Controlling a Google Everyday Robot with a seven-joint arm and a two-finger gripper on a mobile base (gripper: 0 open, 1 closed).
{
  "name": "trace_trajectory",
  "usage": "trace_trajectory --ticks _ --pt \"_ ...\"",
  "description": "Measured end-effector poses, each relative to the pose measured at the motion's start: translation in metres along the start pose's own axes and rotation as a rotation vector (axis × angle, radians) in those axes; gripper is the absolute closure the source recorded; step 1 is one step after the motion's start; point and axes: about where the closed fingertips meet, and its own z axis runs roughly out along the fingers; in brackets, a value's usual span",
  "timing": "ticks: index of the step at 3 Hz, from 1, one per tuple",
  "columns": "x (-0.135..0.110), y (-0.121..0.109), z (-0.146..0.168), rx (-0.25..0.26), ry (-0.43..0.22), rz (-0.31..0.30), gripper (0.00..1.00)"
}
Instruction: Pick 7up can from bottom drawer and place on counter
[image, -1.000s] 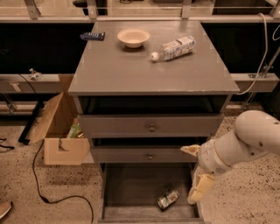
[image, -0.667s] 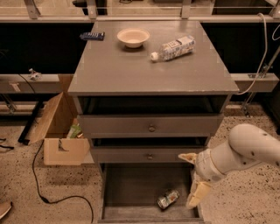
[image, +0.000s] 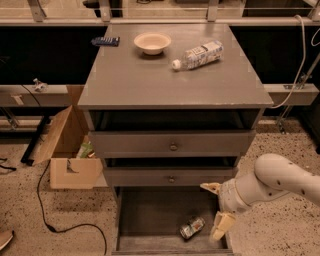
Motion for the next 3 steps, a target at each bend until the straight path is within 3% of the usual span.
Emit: trace_trajectory --ticks 1,2,3 --pt "0.023 -0.005 0.018 -0.003 0.020 -0.009 0.00" --pt "0.064 -0.018 0.045 -0.021 0.063 -0.036 0.00" --pt "0.113 -0.047 0.080 0.001 0.112 -0.027 0.00"
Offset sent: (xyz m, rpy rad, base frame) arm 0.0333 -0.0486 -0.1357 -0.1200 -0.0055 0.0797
